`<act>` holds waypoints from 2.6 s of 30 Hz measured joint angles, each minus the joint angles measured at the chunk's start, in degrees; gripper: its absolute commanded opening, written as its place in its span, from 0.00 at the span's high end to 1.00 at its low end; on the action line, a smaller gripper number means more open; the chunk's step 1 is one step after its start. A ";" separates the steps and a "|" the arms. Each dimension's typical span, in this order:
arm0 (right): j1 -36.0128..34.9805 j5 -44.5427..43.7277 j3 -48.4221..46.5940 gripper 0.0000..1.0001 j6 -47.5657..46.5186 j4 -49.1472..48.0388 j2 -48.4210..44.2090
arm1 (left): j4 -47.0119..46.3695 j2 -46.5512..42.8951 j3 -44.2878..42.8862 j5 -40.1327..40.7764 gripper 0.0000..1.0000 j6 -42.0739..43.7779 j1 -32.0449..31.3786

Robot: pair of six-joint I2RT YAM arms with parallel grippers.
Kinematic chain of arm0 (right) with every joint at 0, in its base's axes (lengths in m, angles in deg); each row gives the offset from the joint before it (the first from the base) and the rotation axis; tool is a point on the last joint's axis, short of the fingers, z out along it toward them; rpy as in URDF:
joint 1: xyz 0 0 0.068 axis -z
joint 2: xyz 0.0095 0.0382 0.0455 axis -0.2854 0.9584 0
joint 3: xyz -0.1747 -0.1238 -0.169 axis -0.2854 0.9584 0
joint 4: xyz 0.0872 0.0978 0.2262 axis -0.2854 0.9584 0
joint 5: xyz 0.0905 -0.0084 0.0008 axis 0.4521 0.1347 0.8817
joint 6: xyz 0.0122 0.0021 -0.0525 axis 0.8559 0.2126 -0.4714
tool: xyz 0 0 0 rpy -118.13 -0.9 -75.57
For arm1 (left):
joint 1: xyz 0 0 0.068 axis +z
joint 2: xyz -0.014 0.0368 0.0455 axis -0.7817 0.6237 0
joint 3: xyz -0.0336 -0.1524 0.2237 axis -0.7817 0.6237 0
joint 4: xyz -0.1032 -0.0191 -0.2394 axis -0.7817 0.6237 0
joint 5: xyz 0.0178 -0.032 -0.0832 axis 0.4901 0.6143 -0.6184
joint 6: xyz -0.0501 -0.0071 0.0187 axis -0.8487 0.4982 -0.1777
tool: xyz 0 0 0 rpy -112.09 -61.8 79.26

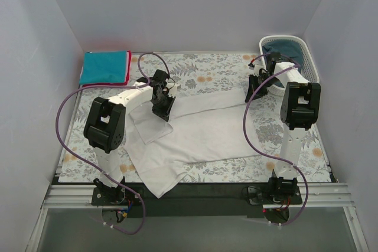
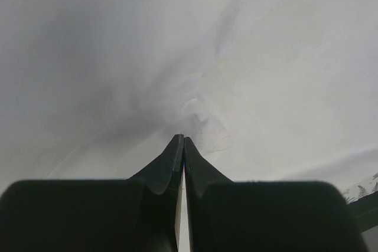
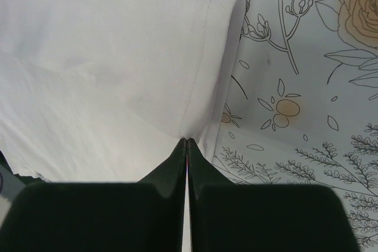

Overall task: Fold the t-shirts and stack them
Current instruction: Fold the tshirt

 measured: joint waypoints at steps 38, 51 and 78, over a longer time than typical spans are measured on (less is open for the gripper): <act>0.00 0.28 0.00 0.99 -0.09 0.39 -0.63 | -0.55 -0.22 -0.76 -1.66 0.52 -2.32 -1.11; 0.00 0.35 0.00 0.99 -0.09 0.39 -0.63 | -0.94 0.07 -0.31 6.16 0.79 -2.56 -5.75; 0.00 -0.04 0.48 0.99 -0.92 1.75 -3.58 | 0.63 -3.37 2.51 11.08 1.00 -2.60 -5.66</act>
